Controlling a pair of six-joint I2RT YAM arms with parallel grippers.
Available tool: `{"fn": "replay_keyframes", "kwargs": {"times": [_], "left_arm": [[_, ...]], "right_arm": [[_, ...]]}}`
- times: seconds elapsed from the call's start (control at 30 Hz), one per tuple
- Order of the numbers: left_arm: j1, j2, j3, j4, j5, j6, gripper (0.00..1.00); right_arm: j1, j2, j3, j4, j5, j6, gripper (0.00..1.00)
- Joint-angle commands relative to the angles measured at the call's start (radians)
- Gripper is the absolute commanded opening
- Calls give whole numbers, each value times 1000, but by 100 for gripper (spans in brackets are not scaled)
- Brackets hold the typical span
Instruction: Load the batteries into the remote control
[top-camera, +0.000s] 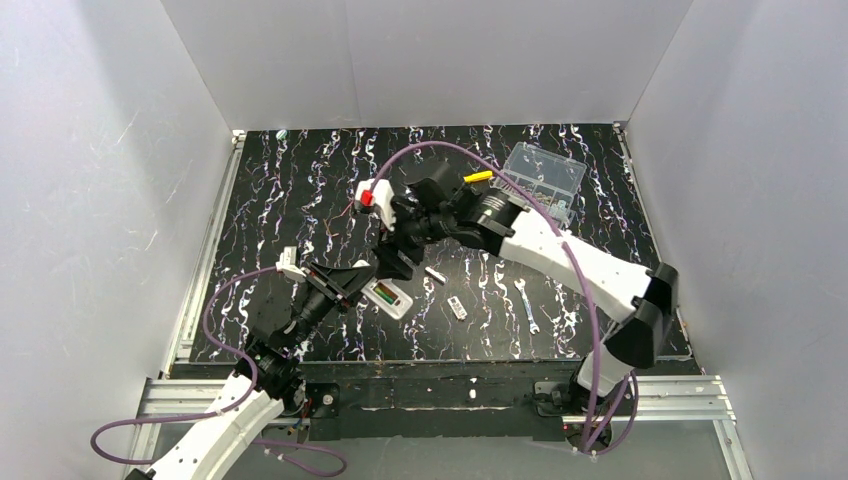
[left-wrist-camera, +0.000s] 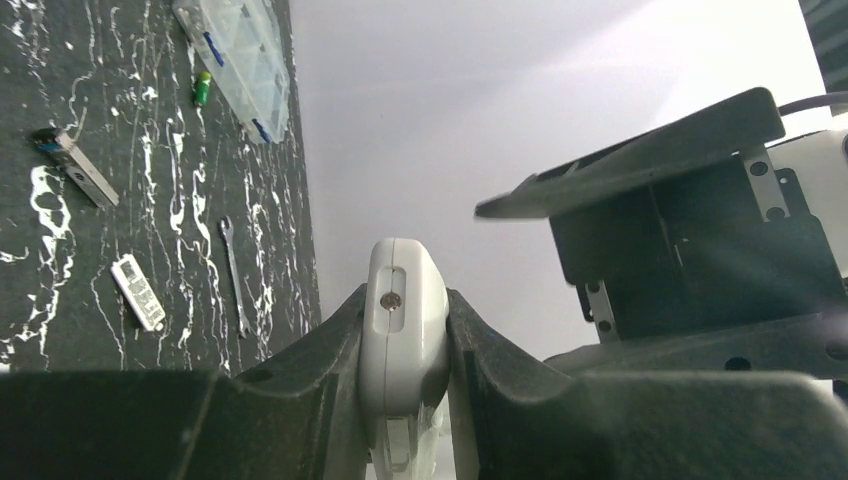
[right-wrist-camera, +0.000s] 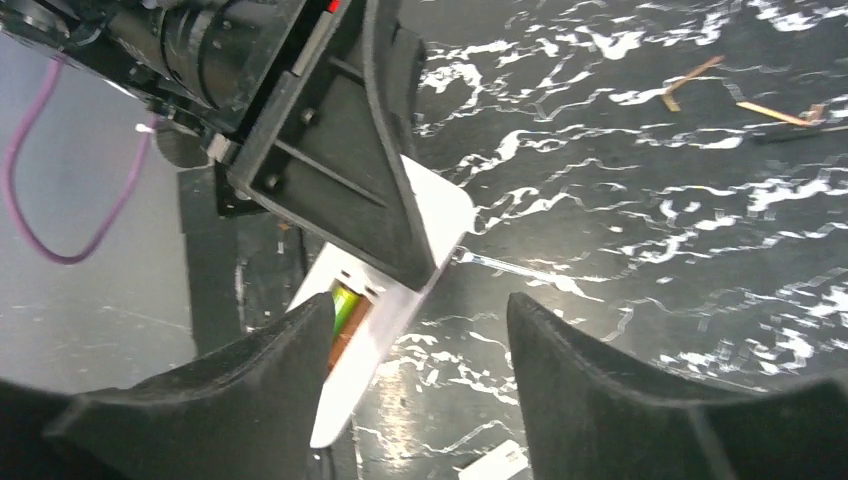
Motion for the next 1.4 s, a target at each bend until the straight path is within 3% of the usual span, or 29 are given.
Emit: {"fn": "replay_keyframes", "kwargs": {"times": [0.0, 0.33, 0.6, 1.0, 1.37], "left_arm": [[-6, -15, 19, 129, 49, -1, 0], [-6, -13, 69, -17, 13, 37, 0], [-6, -7, 93, -101, -13, 52, 0], [-6, -22, 96, -113, -31, 46, 0], [-6, -18, 111, -135, -56, 41, 0]], "right_arm": [[-5, -115, -93, 133, 137, 84, 77], [30, -260, -333, 242, 241, 208, 84], [125, -223, -368, 338, 405, 346, 86], [168, -166, -367, 341, 499, 388, 88], [194, -155, -422, 332, 361, 373, 85]]}}
